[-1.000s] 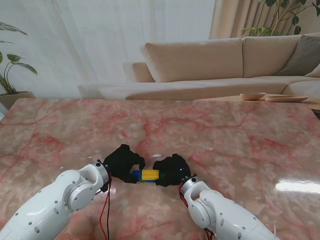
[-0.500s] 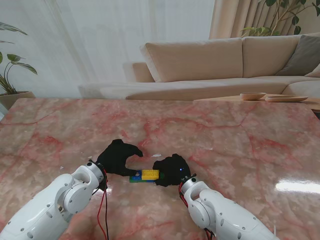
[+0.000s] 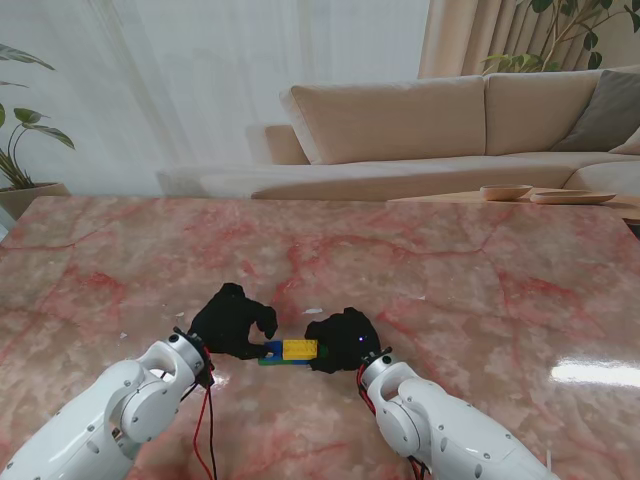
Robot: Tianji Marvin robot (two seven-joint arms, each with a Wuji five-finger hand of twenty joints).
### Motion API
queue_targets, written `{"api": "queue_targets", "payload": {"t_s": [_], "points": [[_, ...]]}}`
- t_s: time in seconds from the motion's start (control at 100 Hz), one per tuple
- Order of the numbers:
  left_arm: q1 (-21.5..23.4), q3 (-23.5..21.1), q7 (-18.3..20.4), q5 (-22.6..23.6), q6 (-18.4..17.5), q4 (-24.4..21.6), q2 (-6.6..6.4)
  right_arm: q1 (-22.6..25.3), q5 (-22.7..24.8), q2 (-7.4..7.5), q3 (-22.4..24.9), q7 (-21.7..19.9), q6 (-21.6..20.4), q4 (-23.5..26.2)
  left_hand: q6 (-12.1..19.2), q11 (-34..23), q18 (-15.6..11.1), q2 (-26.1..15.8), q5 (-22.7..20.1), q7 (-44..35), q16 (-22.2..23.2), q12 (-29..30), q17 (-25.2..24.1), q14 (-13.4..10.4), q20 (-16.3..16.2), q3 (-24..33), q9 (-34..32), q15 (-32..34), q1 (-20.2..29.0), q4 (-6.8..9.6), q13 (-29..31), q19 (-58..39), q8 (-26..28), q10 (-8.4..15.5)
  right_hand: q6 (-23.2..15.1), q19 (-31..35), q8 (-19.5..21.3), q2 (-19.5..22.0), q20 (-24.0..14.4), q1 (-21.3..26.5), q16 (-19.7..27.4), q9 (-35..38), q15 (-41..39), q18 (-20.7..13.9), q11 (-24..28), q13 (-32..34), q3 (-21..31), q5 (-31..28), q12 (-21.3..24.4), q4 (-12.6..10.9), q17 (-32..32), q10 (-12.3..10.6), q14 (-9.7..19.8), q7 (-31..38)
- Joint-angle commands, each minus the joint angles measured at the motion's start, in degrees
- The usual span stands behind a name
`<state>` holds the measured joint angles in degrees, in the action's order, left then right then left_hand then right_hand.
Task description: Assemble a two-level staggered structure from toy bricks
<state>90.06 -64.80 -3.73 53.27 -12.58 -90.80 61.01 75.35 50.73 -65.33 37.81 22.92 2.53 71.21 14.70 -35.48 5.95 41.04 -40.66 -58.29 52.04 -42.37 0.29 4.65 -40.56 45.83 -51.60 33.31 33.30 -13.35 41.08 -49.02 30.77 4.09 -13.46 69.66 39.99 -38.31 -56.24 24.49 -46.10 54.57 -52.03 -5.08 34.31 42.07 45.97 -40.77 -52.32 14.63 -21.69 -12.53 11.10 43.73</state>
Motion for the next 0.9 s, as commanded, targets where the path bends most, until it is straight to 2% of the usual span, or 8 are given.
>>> {"api": "queue_targets", "payload": {"t_s": [0.0,0.04,0.18,0.59,0.7,0.89], "points": [[0.54,0.17,-0.04,0.01,-0.25,0.76,-0.17,0.21,-0.3,-0.25,-0.1,-0.67,0.21,-0.37,3.66,0.64,1.43,1.67,-2.16,-2.12,0.88,-4.35,0.05,0.19,-0.14,-0.62,-3.53,1.83,2.3,-0.73,2.18,-2.44,-3.41,1.6,-8.4,-0.07,0.64,2.75,-1.67,3.71,-0.9,0.28,-0.34,-0.03,0.73,-0.45,3.77,-2.88,-0.44,0.62,0.74,-1.96,1.59,3.9],[0.49,0.26,-0.1,0.19,-0.37,1.09,-0.21,0.17,-0.33,-0.26,-0.14,-0.67,0.2,-0.4,3.79,2.11,1.41,1.18,-2.45,-2.13,0.73,-6.01,0.14,0.22,-0.21,0.08,-4.37,1.73,2.67,-0.57,2.46,-2.8,-4.54,1.64,-8.42,-0.07,0.65,2.79,-1.67,3.74,-0.9,0.28,-0.34,-0.03,0.74,-0.45,3.81,-2.92,-0.46,0.6,0.74,-1.91,1.6,3.92],[-0.19,0.98,-0.96,0.41,-0.18,2.69,-0.18,0.09,-0.42,-0.28,-0.25,-0.74,0.1,-0.43,2.17,3.88,1.35,-0.5,-3.07,0.08,0.34,-5.17,-0.01,0.36,-0.32,0.3,-4.11,1.14,3.37,-0.19,2.1,-3.12,-8.09,1.07,-8.39,-0.07,0.66,2.82,-1.67,3.7,-0.91,0.31,-0.35,-0.03,0.74,-0.43,3.88,-2.93,-0.5,0.63,0.74,-1.95,1.63,3.92],[-3.17,3.97,-2.83,0.15,0.31,6.22,0.03,0.01,-0.5,-0.26,-0.16,-0.96,0.06,-0.42,0.99,5.31,1.08,-4.59,-2.48,0.94,0.01,-5.13,-0.4,0.53,-0.29,0.74,-3.7,1.04,3.82,0.71,1.37,-3.22,-10.36,0.64,-8.44,-0.12,0.7,2.84,-1.66,3.68,-0.9,0.42,-0.35,0.0,0.71,-0.35,4.11,-3.01,-0.58,0.68,0.78,-1.98,1.63,3.96],[-3.82,4.56,-2.93,0.29,0.04,6.81,0.0,0.04,-0.48,-0.23,-0.1,-1.02,-0.02,-0.4,0.57,5.83,1.03,-6.4,-3.65,1.76,-0.23,-5.22,-0.35,0.55,-0.18,1.39,-4.63,1.15,4.08,1.23,1.63,-3.12,-11.63,0.52,-8.43,-0.14,0.7,2.78,-1.65,3.67,-0.9,0.44,-0.33,0.02,0.72,-0.36,4.16,-3.0,-0.62,0.71,0.79,-2.0,1.63,3.95],[-4.96,5.79,-3.86,1.5,-0.11,7.97,-0.12,0.0,-0.6,-0.25,-0.09,-1.04,-0.23,-0.49,0.5,6.38,0.87,-6.81,-3.38,2.15,-0.39,-5.48,-0.53,0.45,-0.06,1.15,-4.23,1.08,4.14,1.27,1.19,-2.98,-11.95,0.59,-8.42,-0.22,0.68,2.95,-1.64,3.59,-0.9,0.44,-0.32,0.05,0.67,-0.39,4.31,-2.96,-0.64,0.7,0.88,-1.93,1.61,3.9]]}}
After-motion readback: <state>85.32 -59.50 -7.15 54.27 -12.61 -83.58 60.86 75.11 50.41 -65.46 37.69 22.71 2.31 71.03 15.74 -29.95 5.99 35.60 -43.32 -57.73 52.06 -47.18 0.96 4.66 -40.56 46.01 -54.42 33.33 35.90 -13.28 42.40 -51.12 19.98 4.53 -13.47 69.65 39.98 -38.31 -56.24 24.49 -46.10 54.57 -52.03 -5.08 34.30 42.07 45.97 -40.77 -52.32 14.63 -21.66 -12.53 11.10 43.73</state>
